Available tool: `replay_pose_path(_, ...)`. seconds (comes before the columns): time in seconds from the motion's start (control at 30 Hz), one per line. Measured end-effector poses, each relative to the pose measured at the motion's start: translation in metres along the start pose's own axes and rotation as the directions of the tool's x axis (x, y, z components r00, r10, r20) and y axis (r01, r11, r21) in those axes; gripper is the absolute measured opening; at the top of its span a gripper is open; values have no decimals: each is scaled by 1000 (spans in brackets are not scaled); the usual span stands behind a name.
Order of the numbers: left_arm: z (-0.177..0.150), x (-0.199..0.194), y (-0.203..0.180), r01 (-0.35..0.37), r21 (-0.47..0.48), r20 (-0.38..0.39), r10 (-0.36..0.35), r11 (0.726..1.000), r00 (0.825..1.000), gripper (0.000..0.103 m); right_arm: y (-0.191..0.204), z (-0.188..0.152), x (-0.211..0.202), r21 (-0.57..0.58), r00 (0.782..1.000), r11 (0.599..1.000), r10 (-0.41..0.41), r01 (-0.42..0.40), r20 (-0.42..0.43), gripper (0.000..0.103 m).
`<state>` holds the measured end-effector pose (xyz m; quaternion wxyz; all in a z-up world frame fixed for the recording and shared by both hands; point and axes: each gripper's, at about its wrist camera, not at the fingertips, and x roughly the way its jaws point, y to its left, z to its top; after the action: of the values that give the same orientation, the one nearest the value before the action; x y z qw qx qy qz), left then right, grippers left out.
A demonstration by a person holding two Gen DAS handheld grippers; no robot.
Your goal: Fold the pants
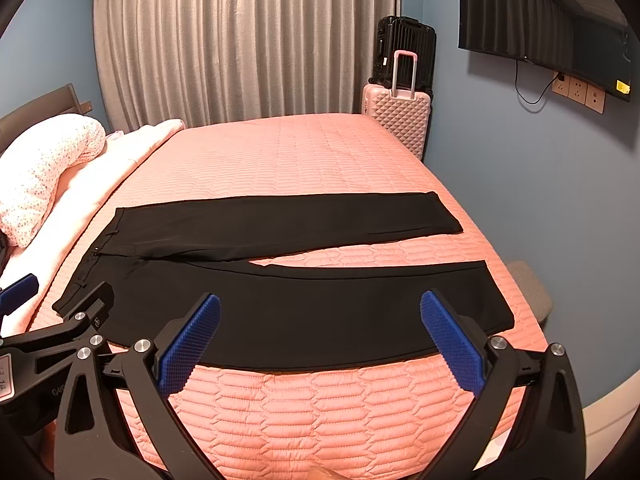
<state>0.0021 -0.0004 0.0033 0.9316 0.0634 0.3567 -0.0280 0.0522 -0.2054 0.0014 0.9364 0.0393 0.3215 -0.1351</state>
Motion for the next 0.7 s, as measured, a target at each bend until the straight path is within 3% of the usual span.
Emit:
replay_pose_path(0.4,0,2,-1,-3,0,6,3,1000,1000,98,-1,-1,1,-3,999,999,32,-32,1,98)
replay_pose_path(0.7,-2,0,-3,-3,13,17,3,1000,1000,98,-2,-3,1,-1,1000,1000,5,-5,7,98)
